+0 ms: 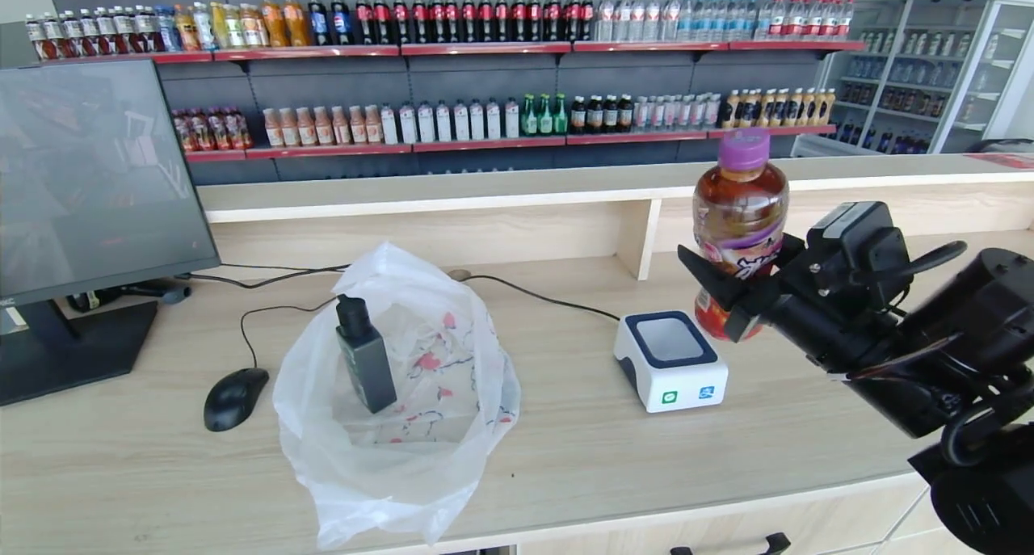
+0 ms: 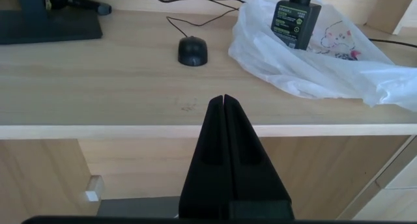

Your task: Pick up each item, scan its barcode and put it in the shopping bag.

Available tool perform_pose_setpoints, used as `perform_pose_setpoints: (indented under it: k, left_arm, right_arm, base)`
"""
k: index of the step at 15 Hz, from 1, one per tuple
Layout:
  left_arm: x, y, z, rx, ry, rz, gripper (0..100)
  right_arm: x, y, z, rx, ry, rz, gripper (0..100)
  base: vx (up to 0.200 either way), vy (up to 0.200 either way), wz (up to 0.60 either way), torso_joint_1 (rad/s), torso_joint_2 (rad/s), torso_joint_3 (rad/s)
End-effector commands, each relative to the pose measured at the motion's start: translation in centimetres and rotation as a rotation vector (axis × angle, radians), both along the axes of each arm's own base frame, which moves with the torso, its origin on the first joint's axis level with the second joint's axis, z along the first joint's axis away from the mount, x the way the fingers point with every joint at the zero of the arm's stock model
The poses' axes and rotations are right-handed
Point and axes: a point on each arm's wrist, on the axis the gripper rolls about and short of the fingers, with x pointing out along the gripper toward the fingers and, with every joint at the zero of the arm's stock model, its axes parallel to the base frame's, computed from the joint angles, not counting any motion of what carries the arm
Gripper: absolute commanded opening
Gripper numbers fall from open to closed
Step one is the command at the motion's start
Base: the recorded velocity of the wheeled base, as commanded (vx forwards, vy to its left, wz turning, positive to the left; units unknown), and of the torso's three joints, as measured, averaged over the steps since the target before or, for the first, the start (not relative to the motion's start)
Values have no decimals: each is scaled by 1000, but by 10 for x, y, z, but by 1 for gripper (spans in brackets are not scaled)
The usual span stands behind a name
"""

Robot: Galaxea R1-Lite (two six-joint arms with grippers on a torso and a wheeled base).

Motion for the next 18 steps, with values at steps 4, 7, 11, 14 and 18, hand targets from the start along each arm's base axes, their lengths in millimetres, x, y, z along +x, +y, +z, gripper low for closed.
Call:
perform_pose_setpoints:
  k: [4, 7, 11, 14, 18]
  left_arm:
    - [0, 0, 0, 9, 2, 0, 0]
    - [0, 0, 0, -2, 2, 0, 0]
    - [0, 0, 0, 4, 2, 0, 0]
    - [0, 0, 0, -2, -1, 0, 0]
    - [0, 0, 0, -2, -1, 0, 0]
  right_arm:
    - [11, -4, -17, -159, -34, -36, 0]
    - [23, 2, -13, -252, -143, 34, 0]
    - [35, -1, -41, -404, -161, 100, 0]
    - [50, -17, -36, -457, -254, 145, 0]
    - [51, -24, -48, -490, -238, 189, 0]
  base:
    - [0, 0, 0, 0, 0, 0]
    - [0, 0, 0, 0, 0, 0]
    - [0, 0, 0, 0, 0, 0]
    - [0, 0, 0, 0, 0, 0]
    - [0, 0, 0, 0, 0, 0]
